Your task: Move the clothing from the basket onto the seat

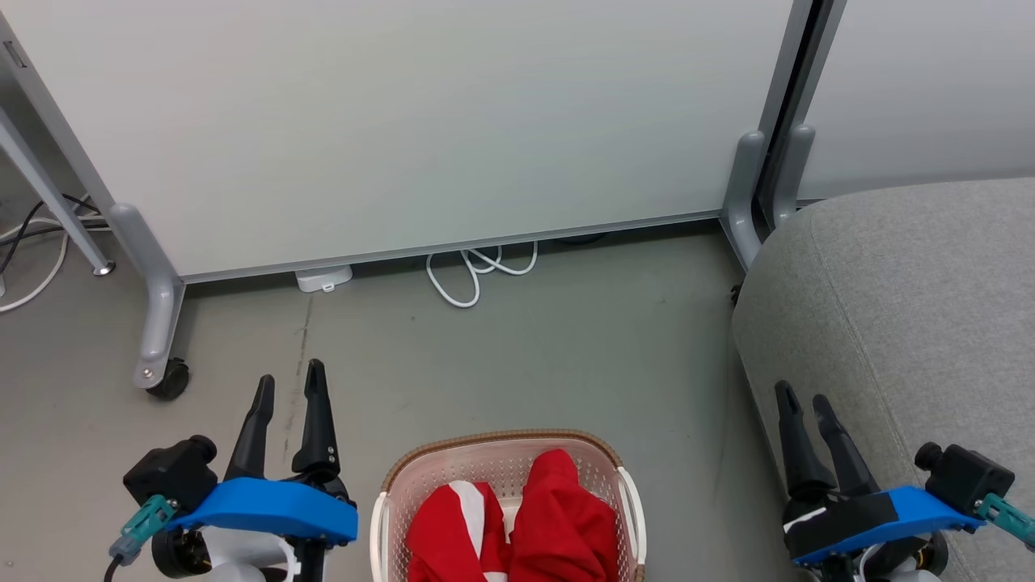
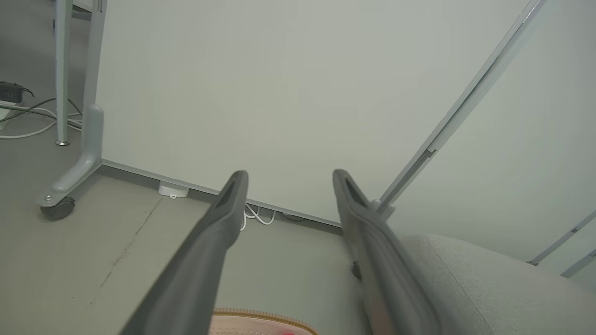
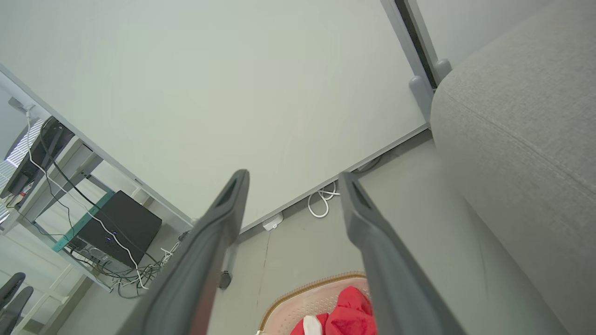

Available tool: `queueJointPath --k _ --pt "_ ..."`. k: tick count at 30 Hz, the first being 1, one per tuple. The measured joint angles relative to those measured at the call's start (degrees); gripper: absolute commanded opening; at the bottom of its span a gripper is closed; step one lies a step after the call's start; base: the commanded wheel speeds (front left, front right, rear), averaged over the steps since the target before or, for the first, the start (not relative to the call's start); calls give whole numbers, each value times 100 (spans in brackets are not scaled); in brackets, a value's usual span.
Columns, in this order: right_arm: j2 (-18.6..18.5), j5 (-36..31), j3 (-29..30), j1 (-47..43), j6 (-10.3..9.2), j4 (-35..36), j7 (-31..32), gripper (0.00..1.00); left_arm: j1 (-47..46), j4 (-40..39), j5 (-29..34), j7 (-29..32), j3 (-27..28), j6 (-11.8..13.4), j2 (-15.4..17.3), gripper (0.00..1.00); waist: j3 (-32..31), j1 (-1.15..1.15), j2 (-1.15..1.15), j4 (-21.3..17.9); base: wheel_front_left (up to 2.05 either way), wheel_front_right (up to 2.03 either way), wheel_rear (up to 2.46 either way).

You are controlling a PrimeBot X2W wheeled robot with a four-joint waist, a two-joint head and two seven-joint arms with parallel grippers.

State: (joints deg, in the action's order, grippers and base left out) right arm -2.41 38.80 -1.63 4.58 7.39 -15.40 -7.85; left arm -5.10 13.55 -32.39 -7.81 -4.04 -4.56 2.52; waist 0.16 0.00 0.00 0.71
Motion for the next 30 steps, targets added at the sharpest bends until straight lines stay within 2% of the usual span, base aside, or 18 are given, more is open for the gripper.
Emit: queueJointPath --k 30 --pt "-13 -1673 -160 75 1 -249 -397 100 -63 129 1841 -402 -303 49 33 100 -45 0 0 49 0 0 0"
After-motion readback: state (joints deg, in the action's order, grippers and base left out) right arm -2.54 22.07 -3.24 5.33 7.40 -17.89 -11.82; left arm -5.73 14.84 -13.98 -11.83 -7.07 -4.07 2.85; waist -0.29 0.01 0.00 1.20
